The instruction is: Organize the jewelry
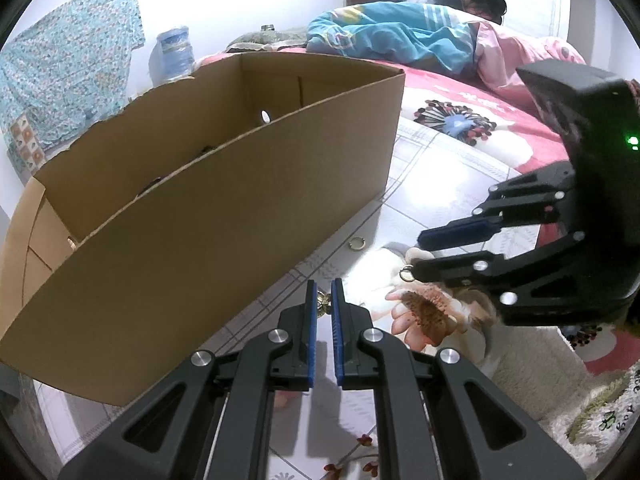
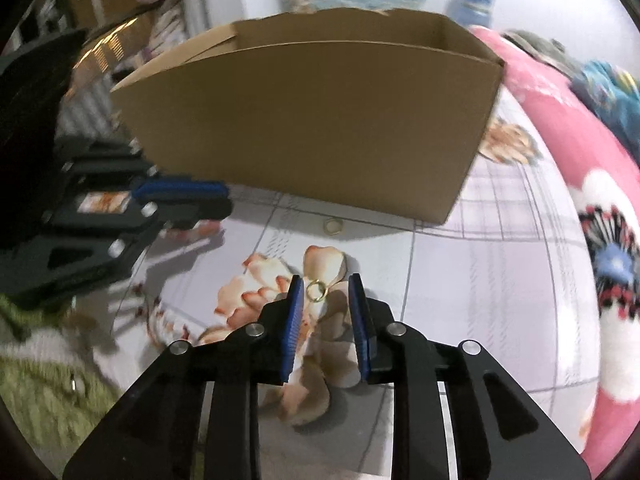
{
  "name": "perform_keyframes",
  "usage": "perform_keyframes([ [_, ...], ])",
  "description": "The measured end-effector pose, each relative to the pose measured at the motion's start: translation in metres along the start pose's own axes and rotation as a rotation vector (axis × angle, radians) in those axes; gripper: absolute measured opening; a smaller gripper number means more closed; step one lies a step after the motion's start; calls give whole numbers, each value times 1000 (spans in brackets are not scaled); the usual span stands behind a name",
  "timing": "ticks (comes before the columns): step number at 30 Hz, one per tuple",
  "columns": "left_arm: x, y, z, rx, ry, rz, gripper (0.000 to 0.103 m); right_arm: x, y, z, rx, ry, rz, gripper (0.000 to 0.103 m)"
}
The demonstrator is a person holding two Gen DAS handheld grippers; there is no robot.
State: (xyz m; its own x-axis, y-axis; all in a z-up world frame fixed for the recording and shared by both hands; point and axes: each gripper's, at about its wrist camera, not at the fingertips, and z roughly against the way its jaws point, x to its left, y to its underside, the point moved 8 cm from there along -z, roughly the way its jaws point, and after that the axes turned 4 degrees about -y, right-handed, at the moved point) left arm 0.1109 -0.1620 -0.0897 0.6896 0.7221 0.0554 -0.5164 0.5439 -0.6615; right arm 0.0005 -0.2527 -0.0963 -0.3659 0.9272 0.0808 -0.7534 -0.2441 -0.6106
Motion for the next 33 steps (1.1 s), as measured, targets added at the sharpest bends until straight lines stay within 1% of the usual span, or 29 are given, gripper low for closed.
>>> perform_keyframes([
  [5,0,1,-2,2,-2,12,6,11,1,1,55,-42,152,23],
  [7,0,1,-2,2,-2,14,6,15,0,-2,85,-59,230,23],
  [10,0,1,-3,3,-4,14,6,17,-1,-11,132,-55,314,21],
  [12,0,2,-2,2,-7,17,6,15,-6,-18,163,-54,341,19],
  [14,1,3,-2,2,-8,24,6,16,-5,-18,173,-70,360,18],
  [16,2,3,-3,5,-11,27,6,18,-6,-18,182,-63,384,18],
  [20,4,4,-2,4,-11,30,6,15,-7,-13,180,-53,353,16],
  [21,4,4,-2,3,-10,32,6,7,-7,-11,173,-36,334,16],
  [25,4,4,-3,4,-8,31,6,1,-7,-17,166,15,253,15],
  [28,5,4,-2,2,-9,28,6,5,-6,-18,151,17,229,14],
  [33,6,3,-1,3,-15,31,6,21,-1,-18,138,14,222,14],
])
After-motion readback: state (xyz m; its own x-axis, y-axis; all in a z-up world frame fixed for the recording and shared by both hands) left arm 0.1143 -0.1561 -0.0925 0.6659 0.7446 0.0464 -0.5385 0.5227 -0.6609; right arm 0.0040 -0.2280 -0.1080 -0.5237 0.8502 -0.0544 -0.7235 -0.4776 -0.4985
